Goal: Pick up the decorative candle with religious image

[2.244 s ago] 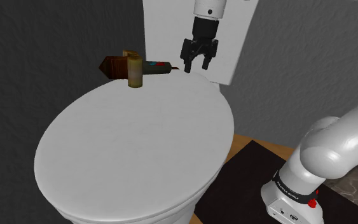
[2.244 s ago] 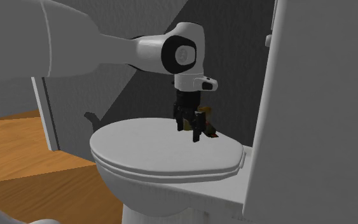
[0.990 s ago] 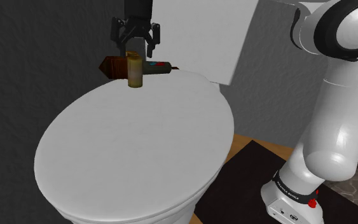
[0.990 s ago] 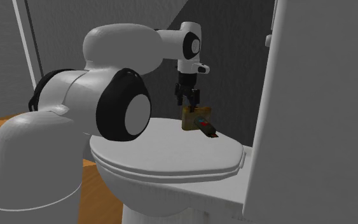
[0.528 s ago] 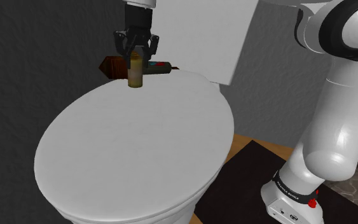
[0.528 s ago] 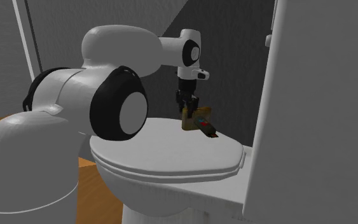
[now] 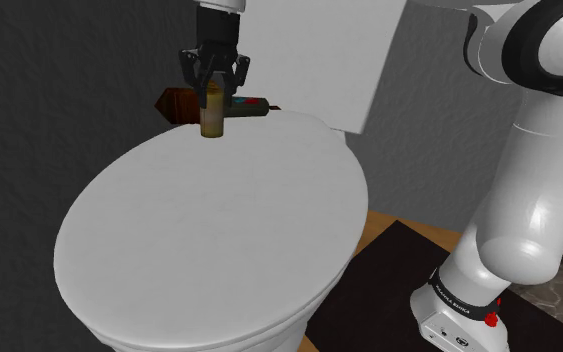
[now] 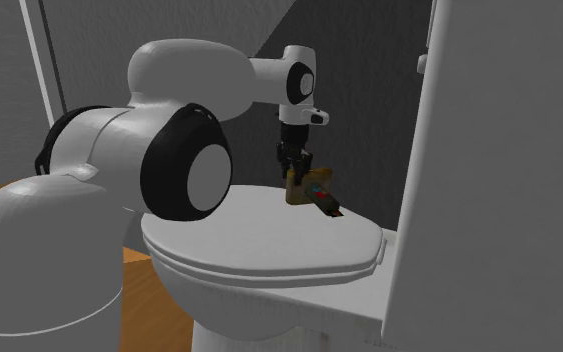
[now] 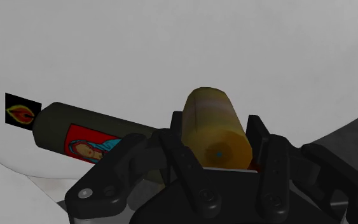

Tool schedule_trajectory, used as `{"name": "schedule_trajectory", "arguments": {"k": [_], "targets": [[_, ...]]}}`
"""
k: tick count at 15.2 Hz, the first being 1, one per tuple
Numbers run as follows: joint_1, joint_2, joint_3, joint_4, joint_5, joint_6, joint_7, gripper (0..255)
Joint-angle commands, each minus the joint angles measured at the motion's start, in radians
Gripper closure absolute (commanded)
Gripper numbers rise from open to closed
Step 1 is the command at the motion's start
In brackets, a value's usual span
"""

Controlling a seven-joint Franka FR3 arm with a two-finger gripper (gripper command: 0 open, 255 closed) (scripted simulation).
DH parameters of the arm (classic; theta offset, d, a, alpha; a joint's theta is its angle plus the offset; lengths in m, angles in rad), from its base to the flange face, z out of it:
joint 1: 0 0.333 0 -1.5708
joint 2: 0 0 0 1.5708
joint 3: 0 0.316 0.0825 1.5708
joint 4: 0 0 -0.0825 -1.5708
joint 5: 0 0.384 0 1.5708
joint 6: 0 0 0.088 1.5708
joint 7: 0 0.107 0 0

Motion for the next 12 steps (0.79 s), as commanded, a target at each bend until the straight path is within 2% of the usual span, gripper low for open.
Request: {"name": "schedule_trajectory", "arguments": {"k": [1, 12], "targets": [[0.000, 0.001, 0.000, -0.002, 0.000, 0.001, -0.001, 255], [0.038, 0.093, 0.007, 0.280, -0.041, -0.193, 0.028, 255]]}}
